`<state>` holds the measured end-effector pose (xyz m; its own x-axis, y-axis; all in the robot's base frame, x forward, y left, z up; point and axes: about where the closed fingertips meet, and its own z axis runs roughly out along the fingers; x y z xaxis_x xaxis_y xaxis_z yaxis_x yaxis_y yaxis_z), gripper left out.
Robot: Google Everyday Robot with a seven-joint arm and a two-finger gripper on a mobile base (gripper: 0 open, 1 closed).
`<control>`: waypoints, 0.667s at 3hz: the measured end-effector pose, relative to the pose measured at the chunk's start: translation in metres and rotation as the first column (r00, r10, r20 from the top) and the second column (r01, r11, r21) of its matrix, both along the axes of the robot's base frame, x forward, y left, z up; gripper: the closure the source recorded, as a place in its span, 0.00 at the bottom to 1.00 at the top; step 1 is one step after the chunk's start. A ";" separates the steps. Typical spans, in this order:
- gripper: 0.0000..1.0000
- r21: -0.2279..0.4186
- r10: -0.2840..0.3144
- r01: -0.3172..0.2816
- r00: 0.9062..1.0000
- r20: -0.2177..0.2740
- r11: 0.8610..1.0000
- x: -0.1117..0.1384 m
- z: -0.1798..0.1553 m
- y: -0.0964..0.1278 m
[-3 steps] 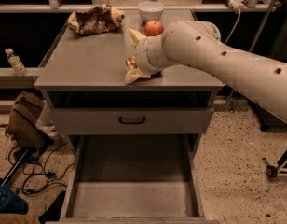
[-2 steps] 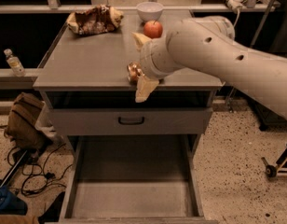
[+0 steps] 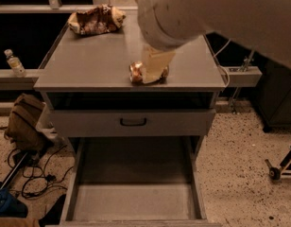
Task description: Pick orange can from middle drawer and place on counter
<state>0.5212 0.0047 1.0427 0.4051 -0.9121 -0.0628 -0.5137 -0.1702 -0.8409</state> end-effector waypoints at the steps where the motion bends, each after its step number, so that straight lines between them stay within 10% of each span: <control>1: 0.00 -0.018 -0.003 0.004 0.999 0.055 1.000 -0.019 0.031 0.003; 2: 0.00 -0.018 -0.003 0.004 0.999 0.055 1.000 -0.019 0.031 0.003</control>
Offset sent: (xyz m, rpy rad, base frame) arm -0.1363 -0.0384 0.1956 -0.0169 -0.3609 -0.1195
